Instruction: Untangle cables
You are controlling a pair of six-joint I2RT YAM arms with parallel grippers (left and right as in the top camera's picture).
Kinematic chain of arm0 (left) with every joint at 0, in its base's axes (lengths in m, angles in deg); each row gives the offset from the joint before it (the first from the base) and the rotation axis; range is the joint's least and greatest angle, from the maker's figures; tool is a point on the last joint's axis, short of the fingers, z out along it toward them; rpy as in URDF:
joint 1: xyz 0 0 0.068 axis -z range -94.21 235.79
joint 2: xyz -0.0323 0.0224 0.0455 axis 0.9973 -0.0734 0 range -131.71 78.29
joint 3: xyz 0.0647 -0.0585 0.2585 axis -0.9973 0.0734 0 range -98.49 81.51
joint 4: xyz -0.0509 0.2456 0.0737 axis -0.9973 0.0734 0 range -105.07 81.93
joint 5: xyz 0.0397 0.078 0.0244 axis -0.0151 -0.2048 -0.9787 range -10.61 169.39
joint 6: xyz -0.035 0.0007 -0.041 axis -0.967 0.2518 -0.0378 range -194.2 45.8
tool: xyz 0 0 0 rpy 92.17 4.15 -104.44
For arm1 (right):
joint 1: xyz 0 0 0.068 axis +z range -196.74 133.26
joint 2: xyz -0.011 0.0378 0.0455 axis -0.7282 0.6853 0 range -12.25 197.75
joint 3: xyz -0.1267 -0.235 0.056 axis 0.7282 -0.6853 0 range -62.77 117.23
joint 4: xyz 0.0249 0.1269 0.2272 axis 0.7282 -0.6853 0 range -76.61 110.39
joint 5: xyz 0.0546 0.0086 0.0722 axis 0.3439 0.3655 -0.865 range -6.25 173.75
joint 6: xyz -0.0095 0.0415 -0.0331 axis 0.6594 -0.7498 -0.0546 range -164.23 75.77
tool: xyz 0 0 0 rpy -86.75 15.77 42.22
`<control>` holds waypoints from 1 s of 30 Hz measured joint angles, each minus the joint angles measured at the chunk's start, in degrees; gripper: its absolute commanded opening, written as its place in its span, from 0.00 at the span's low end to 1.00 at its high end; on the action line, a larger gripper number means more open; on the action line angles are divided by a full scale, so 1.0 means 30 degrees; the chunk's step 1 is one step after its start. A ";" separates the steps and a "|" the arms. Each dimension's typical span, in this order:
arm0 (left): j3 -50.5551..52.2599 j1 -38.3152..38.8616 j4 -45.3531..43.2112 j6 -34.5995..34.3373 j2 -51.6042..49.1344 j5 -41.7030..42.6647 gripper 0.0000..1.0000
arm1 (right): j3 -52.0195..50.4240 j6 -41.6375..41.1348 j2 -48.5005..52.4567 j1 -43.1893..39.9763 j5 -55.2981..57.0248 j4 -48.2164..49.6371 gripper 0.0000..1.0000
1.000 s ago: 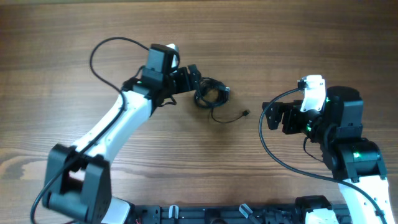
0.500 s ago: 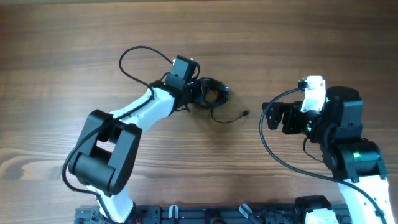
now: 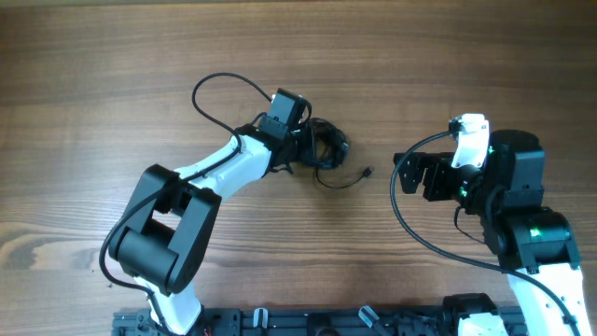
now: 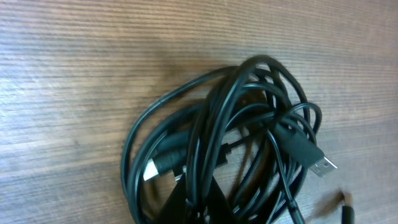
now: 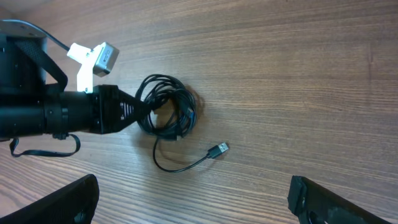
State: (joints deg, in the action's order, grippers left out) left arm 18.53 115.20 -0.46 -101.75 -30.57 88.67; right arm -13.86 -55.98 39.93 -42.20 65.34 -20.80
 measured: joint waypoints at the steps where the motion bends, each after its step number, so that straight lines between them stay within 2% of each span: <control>1: 0.0000 0.0007 0.0291 0.0007 0.0073 0.0240 0.04 | 0.0000 0.0000 0.0000 0.0000 0.0000 0.0000 1.00; 5: 0.0000 -0.0051 0.1443 0.0000 0.1829 0.0962 0.04 | 0.0000 0.0000 0.0168 0.0000 0.0015 -0.0007 1.00; 10: -0.0015 -0.0634 0.2142 0.0007 0.7140 0.3439 0.04 | 0.0000 -0.0007 0.1865 0.0000 -0.0415 0.0029 1.00; 12: -0.0051 -0.0721 0.2426 0.0007 0.8269 0.4357 0.05 | 0.0000 0.0000 0.2681 0.0000 -0.1188 0.0255 1.00; 25: -0.0051 -0.0714 0.2943 0.0000 0.8728 1.0156 0.07 | 0.0000 -0.0678 0.8043 0.0000 -0.9012 0.4218 0.97; 26: -0.0051 -0.0714 0.2973 0.0007 0.8728 1.0244 0.09 | 0.0000 -0.0765 0.8196 0.0000 -0.9231 0.4262 0.96; 27: -0.0051 -0.0714 0.3126 0.0007 0.8728 1.0149 0.16 | 0.0000 -0.0867 0.8357 0.0000 -0.9340 0.4255 0.96; 28: -0.0058 -0.0714 0.3497 -0.0007 0.8728 0.9748 0.30 | 0.0000 -0.0903 0.8517 0.0000 -0.9362 0.4175 0.96; 30: -0.0080 -0.0714 0.4524 0.0102 0.8728 0.8408 0.47 | 0.0000 -0.0991 0.8626 0.0000 -0.9122 0.3672 0.96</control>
State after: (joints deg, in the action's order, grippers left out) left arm 18.29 113.06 13.11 -101.44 -4.38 113.89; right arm -13.86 -58.95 65.81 -42.20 37.97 -9.78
